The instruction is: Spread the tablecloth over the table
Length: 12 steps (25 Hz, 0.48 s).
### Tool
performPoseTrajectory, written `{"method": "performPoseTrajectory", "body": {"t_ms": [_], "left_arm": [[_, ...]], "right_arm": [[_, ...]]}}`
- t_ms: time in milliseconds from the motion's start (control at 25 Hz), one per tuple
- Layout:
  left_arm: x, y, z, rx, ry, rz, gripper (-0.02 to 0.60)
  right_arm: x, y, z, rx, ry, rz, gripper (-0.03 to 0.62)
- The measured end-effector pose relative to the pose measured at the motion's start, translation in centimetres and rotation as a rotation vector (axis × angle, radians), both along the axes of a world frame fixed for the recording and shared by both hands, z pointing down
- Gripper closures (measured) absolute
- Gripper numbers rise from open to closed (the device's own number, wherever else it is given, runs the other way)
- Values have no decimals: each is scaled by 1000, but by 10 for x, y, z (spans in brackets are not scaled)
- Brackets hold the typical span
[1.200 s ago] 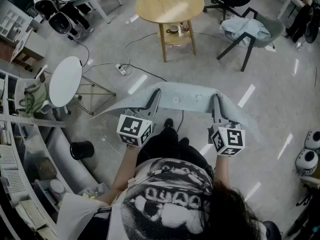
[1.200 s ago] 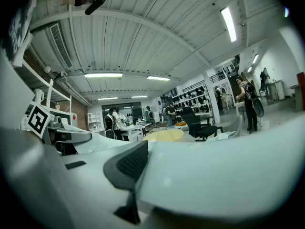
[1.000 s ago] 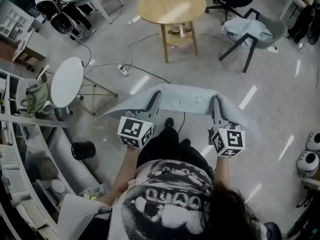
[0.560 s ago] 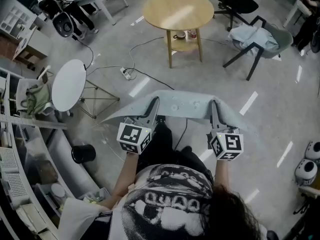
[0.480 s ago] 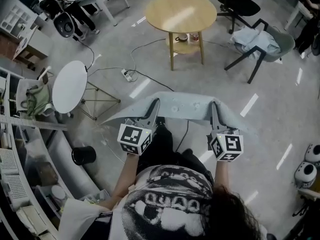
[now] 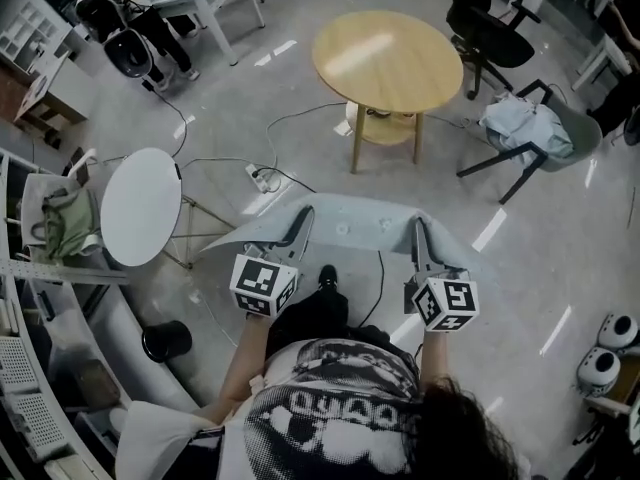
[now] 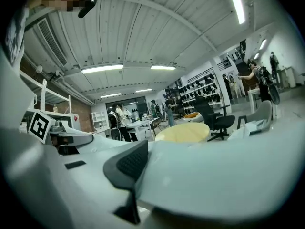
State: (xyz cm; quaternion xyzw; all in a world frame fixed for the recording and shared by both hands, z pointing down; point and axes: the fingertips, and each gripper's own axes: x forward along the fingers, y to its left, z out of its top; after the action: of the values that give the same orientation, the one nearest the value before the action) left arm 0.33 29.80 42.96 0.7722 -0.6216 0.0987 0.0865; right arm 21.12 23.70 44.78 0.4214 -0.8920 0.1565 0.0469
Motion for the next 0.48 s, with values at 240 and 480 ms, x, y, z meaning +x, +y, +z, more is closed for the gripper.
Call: {"method": "performPoseTrajectory", "body": {"t_ms": [240,480], "left_arm": [[-57,-39,-7,26,12,35,509],[-93,-68,-10,53,20,63,511]], "right_arm": [[-54,-34,-2,-21,-27,31,533],[-88,-54,-7,-9,-34,49,531]]}}
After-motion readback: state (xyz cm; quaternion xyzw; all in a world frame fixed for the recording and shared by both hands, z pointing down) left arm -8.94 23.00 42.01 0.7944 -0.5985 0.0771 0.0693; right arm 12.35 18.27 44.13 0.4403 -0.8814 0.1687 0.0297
